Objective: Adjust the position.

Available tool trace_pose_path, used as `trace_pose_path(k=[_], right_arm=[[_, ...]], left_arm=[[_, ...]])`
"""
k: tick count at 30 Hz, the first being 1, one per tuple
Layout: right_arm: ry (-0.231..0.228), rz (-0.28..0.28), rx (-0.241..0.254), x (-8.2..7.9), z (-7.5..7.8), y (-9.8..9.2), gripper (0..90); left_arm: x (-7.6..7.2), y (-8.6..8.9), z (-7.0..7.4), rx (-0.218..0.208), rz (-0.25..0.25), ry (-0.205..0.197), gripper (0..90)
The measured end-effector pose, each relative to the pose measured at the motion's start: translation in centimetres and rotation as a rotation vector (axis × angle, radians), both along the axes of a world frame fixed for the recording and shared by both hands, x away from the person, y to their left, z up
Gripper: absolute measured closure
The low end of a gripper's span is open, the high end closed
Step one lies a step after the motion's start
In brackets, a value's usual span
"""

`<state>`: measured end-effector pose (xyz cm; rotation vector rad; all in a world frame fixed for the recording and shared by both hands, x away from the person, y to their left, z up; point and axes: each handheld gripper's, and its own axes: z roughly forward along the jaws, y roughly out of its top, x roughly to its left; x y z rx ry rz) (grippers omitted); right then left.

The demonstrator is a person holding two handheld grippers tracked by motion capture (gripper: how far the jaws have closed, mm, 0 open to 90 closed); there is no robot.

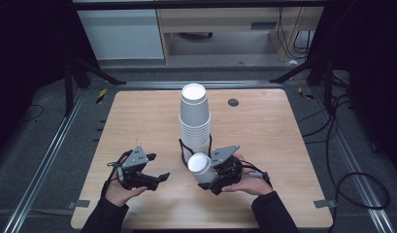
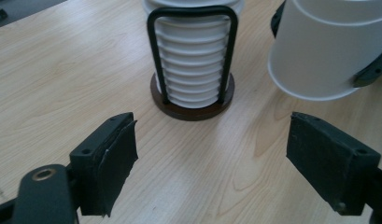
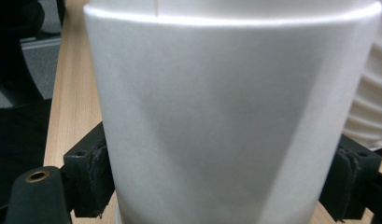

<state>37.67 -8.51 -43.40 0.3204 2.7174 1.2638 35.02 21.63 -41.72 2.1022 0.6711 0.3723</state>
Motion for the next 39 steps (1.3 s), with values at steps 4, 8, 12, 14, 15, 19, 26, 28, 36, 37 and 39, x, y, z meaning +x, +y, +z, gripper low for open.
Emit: trace_pose_path(k=[4,8,12,14,15,19,26,28,36,37,39], right_arm=[[-0.007,0.021,-0.018,0.2,0.5,0.3,15.1],[-0.004,0.035,-0.052,0.2,0.5,0.8,15.1],[-0.002,0.052,-0.091,0.3,0.0,1.4,15.1],[0.001,0.055,-0.107,0.3,-0.1,1.6,15.2],[-0.003,0.061,-0.118,0.4,-0.1,1.7,15.2],[-0.011,0.067,-0.132,0.4,0.1,1.9,15.3],[-0.021,0.078,-0.153,0.5,0.4,2.4,15.5],[-0.02,0.083,-0.165,0.5,0.3,2.6,15.5],[-0.013,0.103,-0.193,0.4,0.1,3.4,15.4],[-0.01,0.106,-0.195,0.4,0.0,3.4,15.5],[-0.018,0.119,-0.203,0.4,0.0,3.6,15.4]], left_arm=[[-0.3,-0.5,0.3,-0.017,-0.037,0.005,15.1],[-0.4,-1.0,0.4,-0.024,-0.069,0.011,14.8],[-0.5,-1.6,0.3,-0.026,-0.095,0.017,14.6],[-0.6,-1.9,0.3,-0.024,-0.104,0.017,14.5],[-0.6,-2.0,0.3,-0.025,-0.107,0.02,14.4],[-0.6,-2.5,0.4,-0.027,-0.131,0.021,14.2],[-0.6,-3.4,0.5,-0.034,-0.161,0.032,13.5],[-0.6,-3.7,0.5,-0.031,-0.168,0.033,13.4],[-0.1,-4.6,0.4,-0.038,-0.199,0.053,13.3],[0.0,-4.7,0.4,-0.033,-0.202,0.057,13.3],[0.2,-5.0,0.5,-0.032,-0.207,0.057,13.2]])
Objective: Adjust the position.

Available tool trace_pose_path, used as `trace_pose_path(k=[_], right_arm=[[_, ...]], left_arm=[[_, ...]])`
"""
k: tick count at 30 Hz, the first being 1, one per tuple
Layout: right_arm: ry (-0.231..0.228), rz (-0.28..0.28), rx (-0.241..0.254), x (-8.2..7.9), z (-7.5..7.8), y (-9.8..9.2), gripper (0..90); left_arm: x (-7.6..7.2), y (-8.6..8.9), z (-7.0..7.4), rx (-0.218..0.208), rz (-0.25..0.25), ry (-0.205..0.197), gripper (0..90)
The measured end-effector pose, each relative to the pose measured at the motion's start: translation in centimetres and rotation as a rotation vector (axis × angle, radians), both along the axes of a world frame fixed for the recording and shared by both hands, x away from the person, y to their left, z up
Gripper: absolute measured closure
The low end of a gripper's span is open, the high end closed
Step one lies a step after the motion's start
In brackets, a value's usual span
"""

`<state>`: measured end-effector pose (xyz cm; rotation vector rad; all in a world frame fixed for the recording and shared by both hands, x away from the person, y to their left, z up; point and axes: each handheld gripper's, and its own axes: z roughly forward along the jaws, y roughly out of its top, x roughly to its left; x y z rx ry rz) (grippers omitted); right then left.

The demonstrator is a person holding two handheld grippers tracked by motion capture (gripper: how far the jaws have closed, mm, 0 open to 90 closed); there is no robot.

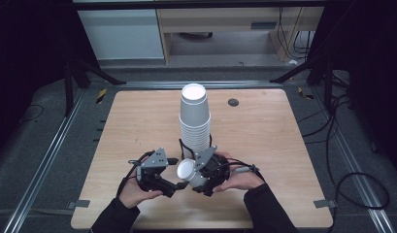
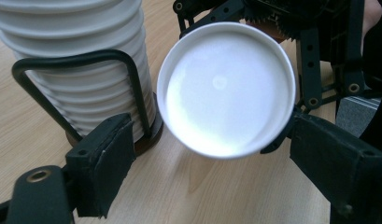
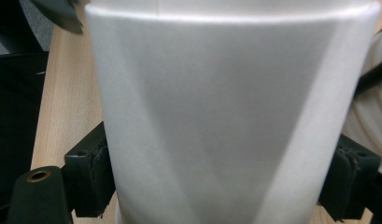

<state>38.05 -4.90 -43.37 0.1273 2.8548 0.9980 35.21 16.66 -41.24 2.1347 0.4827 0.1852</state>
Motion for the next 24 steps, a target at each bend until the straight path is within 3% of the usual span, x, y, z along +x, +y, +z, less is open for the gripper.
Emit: trace_pose_path(k=[16,24], right_arm=[[0.001,0.009,0.005,0.0,-0.3,0.9,15.5],[0.01,0.003,0.011,0.0,-0.3,1.2,15.4]], left_arm=[[0.8,-1.3,-0.7,0.019,-0.033,0.037,14.9],[0.8,-1.4,-0.7,0.004,-0.032,0.044,19.8]])
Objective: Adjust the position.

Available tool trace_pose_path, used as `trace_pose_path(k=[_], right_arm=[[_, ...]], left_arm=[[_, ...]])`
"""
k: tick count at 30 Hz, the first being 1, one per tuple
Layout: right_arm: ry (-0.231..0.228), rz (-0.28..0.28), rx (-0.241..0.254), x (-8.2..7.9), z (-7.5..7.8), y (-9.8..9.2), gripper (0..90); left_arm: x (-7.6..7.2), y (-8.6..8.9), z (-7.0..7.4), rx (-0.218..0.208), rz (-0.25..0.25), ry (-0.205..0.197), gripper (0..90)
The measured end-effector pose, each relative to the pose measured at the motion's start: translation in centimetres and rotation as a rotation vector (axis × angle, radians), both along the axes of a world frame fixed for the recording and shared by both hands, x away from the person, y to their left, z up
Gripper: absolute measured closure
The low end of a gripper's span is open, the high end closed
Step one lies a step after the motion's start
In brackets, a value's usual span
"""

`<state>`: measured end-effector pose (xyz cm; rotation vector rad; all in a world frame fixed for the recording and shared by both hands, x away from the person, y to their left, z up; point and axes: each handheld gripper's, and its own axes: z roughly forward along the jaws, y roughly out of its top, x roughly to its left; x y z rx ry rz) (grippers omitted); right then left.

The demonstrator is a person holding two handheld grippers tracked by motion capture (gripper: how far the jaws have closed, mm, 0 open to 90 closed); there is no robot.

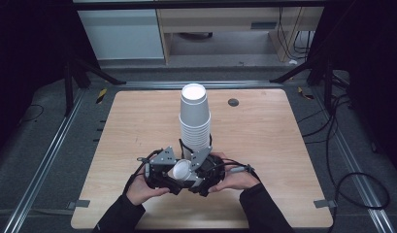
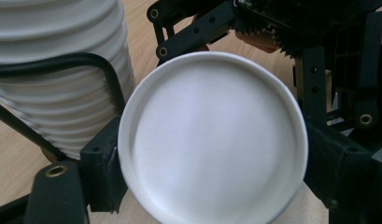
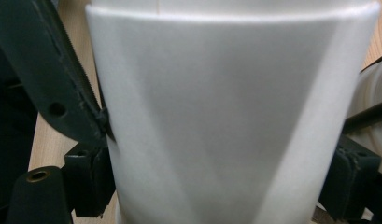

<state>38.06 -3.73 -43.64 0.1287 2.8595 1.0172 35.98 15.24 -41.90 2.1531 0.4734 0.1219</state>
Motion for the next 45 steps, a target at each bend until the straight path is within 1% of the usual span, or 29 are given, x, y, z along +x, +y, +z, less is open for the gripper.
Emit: trace_pose_path(k=[4,7,12,14,16,18,19,23,26,29,30,36,37,39,40,42,45], right_arm=[[-0.011,0.004,0.005,0.0,0.1,0.0,15.3],[-0.009,0.006,0.01,0.0,0.1,0.0,15.1],[-0.019,0.013,0.014,0.0,0.2,0.0,14.0],[-0.011,0.012,0.018,0.0,0.1,0.0,13.4],[-0.016,0.015,0.017,0.0,0.1,0.0,12.9],[-0.006,0.011,0.019,0.0,0.1,0.0,12.1],[-0.01,0.011,0.023,0.1,0.1,0.0,11.4],[0.009,-0.006,0.029,0.1,0.3,-0.1,7.1],[0.016,-0.008,0.055,0.2,0.5,-0.5,6.1],[0.016,-0.037,0.085,0.1,1.0,-1.2,5.7],[0.004,-0.045,0.095,0.1,1.2,-1.6,5.6],[-0.015,-0.102,0.173,0.0,1.8,-3.4,4.7],[-0.016,-0.107,0.18,0.0,1.8,-3.7,4.7],[-0.024,-0.137,0.192,-0.2,1.7,-4.5,4.7],[-0.015,-0.148,0.2,-0.3,1.6,-4.9,4.5],[-0.013,-0.161,0.215,-0.5,1.4,-5.6,4.6],[-0.008,-0.18,0.245,-0.9,1.0,-6.6,4.8]], left_arm=[[0.0,0.1,0.1,-0.005,0.0,0.005,20.6],[0.0,0.2,0.3,-0.009,0.002,0.007,20.9],[-0.2,0.3,0.4,-0.016,0.004,0.004,21.4],[-0.2,0.3,0.4,-0.016,0.002,0.008,21.6],[-0.2,0.3,0.4,-0.012,0.0,-0.001,21.9],[-0.3,0.3,0.4,-0.009,-0.002,-0.01,22.1],[-0.3,0.3,0.4,-0.005,-0.001,-0.012,22.2],[-0.2,0.5,0.6,-0.017,-0.002,-0.008,22.3],[-0.2,0.9,0.8,-0.025,0.008,-0.013,22.3],[-0.1,1.4,1.0,-0.039,0.018,-0.017,22.2],[-0.1,1.6,1.1,-0.043,0.021,-0.019,22.3],[0.0,2.3,1.4,-0.061,0.03,-0.027,22.2],[0.0,2.4,1.4,-0.065,0.032,-0.028,22.2],[0.1,2.7,1.4,-0.076,0.035,-0.029,22.2],[0.1,2.7,1.4,-0.084,0.034,-0.028,22.2],[0.2,2.9,1.4,-0.101,0.036,-0.026,22.2],[0.1,2.8,1.3,-0.107,0.032,-0.032,22.2]])
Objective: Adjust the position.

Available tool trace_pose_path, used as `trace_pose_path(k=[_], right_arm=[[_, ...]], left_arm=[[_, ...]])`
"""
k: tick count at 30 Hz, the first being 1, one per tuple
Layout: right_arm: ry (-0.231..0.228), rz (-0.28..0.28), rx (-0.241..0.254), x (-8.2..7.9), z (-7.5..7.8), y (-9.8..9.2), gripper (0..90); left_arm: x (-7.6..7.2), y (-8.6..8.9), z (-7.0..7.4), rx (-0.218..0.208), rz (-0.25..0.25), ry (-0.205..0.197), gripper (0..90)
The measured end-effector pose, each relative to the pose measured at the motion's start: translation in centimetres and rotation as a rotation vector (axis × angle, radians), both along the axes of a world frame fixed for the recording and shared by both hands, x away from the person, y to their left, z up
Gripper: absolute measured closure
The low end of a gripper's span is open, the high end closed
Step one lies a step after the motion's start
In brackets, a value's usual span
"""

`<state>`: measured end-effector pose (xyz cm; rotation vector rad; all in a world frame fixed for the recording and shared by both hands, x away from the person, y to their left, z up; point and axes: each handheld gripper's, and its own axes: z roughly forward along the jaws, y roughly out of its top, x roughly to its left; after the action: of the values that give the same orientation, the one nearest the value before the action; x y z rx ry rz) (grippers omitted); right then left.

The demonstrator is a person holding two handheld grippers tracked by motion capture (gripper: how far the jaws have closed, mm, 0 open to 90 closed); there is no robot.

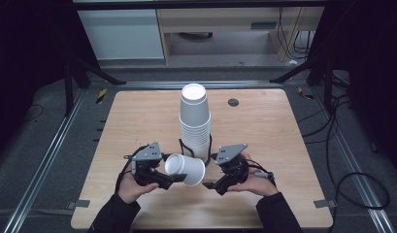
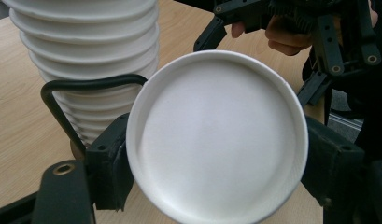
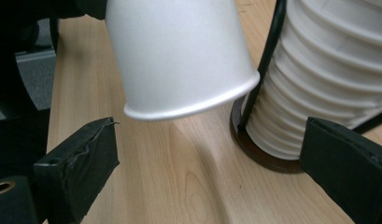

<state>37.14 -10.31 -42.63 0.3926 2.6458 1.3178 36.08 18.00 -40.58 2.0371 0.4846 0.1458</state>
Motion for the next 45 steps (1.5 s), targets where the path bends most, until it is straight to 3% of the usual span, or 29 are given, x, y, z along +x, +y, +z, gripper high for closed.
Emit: trace_pose_path(k=[4,12,18,30,45], right_arm=[[0.014,0.005,0.053,-0.7,-0.5,-0.9,4.9],[0.049,0.029,0.087,-1.2,-1.0,-1.0,4.9],[0.084,0.059,0.13,-0.9,-1.4,-0.5,5.6],[0.124,0.107,0.136,0.0,-2.6,1.3,6.7],[0.147,0.11,0.155,0.3,-2.8,1.4,10.3]], left_arm=[[0.0,-0.3,-0.2,-0.022,-0.019,0.006,22.2],[-0.2,-0.6,-0.4,-0.077,-0.051,0.006,22.2],[-0.4,-1.0,-0.4,-0.092,-0.077,0.009,22.2],[-0.6,-1.6,-0.5,-0.105,-0.121,0.009,22.2],[-0.4,-1.3,-0.6,-0.114,-0.118,0.016,22.6]])
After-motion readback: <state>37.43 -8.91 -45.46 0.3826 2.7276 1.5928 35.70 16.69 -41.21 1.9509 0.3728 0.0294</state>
